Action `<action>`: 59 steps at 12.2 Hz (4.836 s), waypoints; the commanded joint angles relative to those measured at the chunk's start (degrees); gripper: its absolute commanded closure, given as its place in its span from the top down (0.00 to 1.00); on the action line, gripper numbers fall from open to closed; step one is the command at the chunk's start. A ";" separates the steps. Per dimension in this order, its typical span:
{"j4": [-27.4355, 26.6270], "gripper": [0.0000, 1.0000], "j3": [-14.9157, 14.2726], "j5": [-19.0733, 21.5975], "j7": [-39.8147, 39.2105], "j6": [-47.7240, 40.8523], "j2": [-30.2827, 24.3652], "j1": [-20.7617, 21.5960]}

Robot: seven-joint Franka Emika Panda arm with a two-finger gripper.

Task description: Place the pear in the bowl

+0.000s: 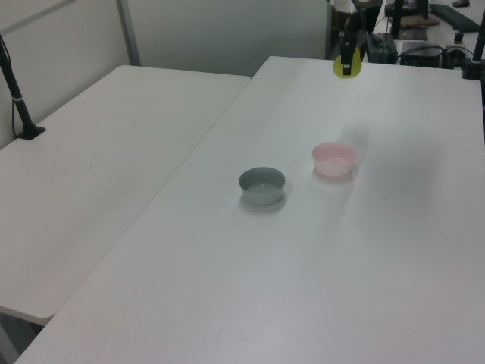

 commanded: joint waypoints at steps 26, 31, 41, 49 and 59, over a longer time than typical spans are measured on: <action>-24.27 0.43 -0.34 0.65 17.43 13.32 -5.62 16.75; -24.36 0.43 -0.34 0.21 17.60 14.56 -3.15 17.01; -24.27 0.85 -0.34 0.21 18.22 16.14 -1.65 17.45; -23.57 0.91 -0.07 0.29 18.31 14.91 -4.01 17.62; -8.28 1.00 0.28 2.67 20.57 -6.00 -12.54 18.59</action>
